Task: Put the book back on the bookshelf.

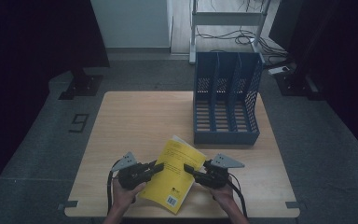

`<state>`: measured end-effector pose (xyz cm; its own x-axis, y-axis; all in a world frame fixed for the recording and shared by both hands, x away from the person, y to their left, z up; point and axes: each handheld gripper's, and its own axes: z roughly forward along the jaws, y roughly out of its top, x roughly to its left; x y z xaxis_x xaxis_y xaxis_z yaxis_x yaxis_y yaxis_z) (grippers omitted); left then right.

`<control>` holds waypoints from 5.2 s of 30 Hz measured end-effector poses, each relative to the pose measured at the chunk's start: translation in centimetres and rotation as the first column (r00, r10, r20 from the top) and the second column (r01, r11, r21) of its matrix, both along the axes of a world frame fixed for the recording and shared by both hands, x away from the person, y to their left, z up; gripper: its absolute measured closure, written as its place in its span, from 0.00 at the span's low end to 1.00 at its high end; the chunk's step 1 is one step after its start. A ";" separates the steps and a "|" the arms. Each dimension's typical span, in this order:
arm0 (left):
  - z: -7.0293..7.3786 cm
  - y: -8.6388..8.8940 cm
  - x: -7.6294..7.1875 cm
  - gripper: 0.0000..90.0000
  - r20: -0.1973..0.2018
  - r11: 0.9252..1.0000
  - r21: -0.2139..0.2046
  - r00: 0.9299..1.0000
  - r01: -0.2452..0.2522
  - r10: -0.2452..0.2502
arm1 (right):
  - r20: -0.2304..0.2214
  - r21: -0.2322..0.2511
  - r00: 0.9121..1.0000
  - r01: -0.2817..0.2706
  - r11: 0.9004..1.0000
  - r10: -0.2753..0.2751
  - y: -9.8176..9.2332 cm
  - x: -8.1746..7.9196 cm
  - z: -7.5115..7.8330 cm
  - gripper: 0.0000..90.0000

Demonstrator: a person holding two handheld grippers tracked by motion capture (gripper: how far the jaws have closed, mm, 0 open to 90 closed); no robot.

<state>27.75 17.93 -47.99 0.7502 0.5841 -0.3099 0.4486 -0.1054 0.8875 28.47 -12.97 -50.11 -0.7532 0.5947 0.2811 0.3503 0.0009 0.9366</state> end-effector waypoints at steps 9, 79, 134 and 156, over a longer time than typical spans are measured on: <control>0.0 0.2 0.1 0.81 0.006 1.000 -0.014 1.000 -0.017 0.017 | 0.081 -0.014 0.997 0.013 1.000 -0.012 0.3 -1.1 1.4 0.69; 0.0 -1.2 -0.5 0.68 0.098 0.999 0.015 0.994 -0.042 0.041 | 0.255 -0.207 0.967 0.075 0.975 -0.020 2.8 -3.5 3.5 0.80; -0.7 -0.6 0.2 0.52 0.055 0.984 0.079 0.986 -0.161 0.157 | 0.295 -0.177 0.949 0.167 0.970 -0.109 2.2 -3.5 4.9 0.83; -1.1 -0.5 0.5 0.52 0.027 0.984 0.095 0.988 -0.154 0.152 | 0.303 -0.144 0.934 0.243 0.959 -0.191 0.7 -3.3 5.4 0.83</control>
<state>28.24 17.39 -49.08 0.6553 0.7186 -0.2326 0.4486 -0.1226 0.8853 25.19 -12.24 -44.72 -0.6324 0.7731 -0.0490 0.0809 0.1288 0.9884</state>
